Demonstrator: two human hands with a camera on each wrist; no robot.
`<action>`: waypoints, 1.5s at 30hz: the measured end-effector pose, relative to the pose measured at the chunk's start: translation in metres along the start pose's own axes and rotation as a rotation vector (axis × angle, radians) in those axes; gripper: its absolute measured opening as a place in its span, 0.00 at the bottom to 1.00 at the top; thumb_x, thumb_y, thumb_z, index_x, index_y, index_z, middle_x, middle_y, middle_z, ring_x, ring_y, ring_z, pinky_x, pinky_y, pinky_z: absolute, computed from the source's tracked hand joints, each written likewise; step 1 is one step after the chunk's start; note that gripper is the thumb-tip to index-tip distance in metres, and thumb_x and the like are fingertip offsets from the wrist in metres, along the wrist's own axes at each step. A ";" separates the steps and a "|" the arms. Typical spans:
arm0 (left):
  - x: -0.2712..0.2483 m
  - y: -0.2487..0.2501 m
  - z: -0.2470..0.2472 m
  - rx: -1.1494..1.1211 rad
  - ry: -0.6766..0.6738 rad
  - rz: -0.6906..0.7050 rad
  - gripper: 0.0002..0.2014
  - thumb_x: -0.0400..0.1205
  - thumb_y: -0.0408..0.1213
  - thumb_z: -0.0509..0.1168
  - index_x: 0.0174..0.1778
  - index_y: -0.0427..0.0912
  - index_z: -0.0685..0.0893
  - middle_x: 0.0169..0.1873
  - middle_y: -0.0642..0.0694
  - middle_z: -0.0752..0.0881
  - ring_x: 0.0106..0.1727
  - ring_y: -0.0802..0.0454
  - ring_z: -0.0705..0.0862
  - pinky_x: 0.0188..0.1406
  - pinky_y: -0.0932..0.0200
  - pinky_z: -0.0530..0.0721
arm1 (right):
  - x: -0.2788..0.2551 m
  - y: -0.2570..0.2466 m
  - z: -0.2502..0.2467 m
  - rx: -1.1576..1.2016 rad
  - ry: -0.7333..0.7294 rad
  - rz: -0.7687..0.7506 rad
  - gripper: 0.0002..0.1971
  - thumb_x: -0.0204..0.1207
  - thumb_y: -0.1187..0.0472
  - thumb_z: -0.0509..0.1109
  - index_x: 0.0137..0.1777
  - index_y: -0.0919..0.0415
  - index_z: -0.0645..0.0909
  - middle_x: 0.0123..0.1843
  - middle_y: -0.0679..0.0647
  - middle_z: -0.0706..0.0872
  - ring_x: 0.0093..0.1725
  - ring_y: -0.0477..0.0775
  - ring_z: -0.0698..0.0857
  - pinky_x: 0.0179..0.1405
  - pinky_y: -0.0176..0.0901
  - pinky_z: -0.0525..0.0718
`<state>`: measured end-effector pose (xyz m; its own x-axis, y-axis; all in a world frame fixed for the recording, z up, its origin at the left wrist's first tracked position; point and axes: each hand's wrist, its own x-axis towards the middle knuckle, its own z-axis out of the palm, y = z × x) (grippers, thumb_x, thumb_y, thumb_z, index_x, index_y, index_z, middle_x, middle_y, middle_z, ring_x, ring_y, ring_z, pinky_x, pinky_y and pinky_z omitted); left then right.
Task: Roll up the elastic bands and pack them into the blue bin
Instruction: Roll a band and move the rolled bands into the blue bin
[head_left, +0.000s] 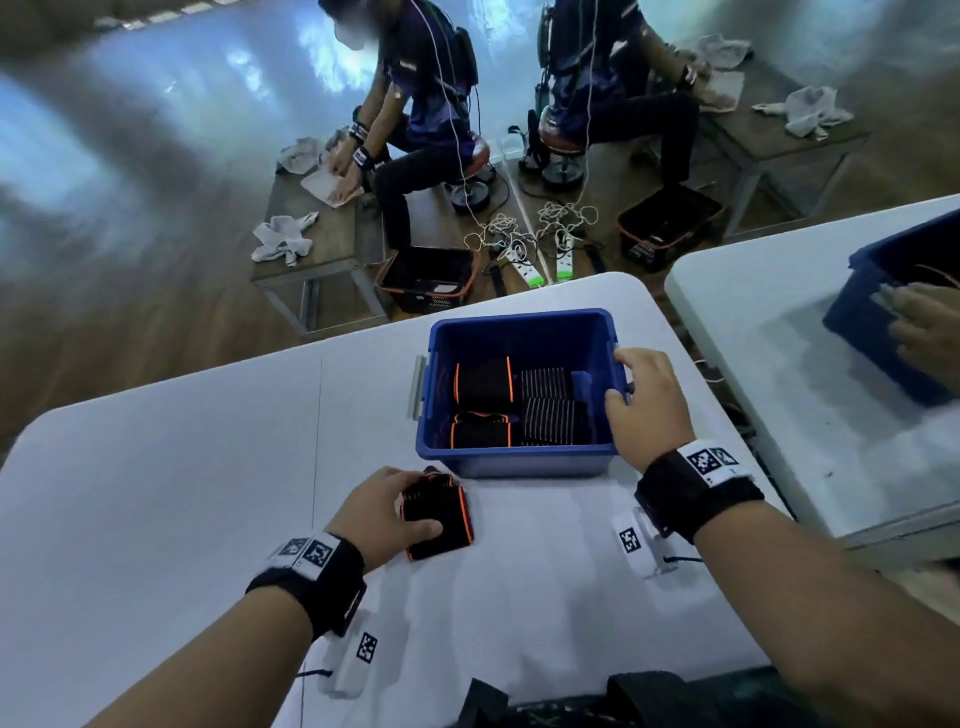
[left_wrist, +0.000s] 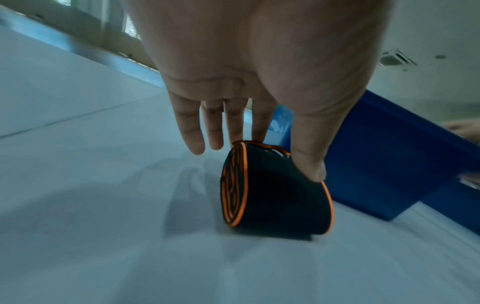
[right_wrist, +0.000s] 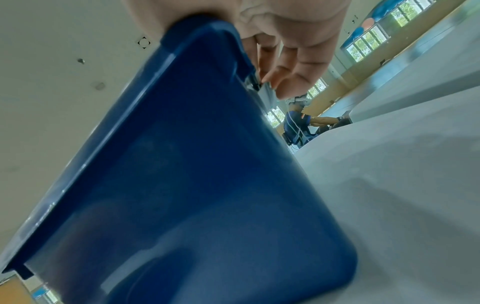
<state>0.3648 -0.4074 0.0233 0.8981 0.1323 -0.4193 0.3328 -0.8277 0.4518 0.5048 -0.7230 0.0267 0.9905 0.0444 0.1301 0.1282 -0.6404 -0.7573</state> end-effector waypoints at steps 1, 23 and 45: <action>0.000 0.002 0.002 0.030 -0.014 0.022 0.35 0.72 0.50 0.80 0.76 0.52 0.79 0.65 0.55 0.78 0.64 0.56 0.79 0.63 0.64 0.73 | 0.000 0.000 0.000 0.008 -0.001 0.010 0.24 0.74 0.72 0.65 0.70 0.57 0.78 0.69 0.55 0.77 0.62 0.56 0.80 0.66 0.55 0.83; -0.020 0.031 -0.003 0.198 -0.151 -0.021 0.20 0.66 0.54 0.77 0.51 0.56 0.80 0.46 0.59 0.85 0.47 0.60 0.85 0.45 0.59 0.87 | -0.001 0.003 0.001 0.077 0.019 0.033 0.24 0.76 0.71 0.67 0.72 0.58 0.77 0.69 0.55 0.77 0.60 0.57 0.83 0.65 0.49 0.83; 0.098 0.174 -0.074 0.786 -0.150 0.146 0.27 0.69 0.55 0.81 0.60 0.45 0.86 0.53 0.46 0.89 0.53 0.43 0.86 0.49 0.51 0.86 | 0.002 0.011 0.006 0.103 0.007 0.023 0.24 0.73 0.71 0.66 0.70 0.57 0.78 0.70 0.55 0.77 0.65 0.58 0.80 0.68 0.58 0.81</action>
<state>0.5320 -0.4975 0.1191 0.8500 -0.0345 -0.5256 -0.1337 -0.9793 -0.1519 0.5084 -0.7258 0.0146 0.9929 0.0252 0.1163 0.1104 -0.5592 -0.8216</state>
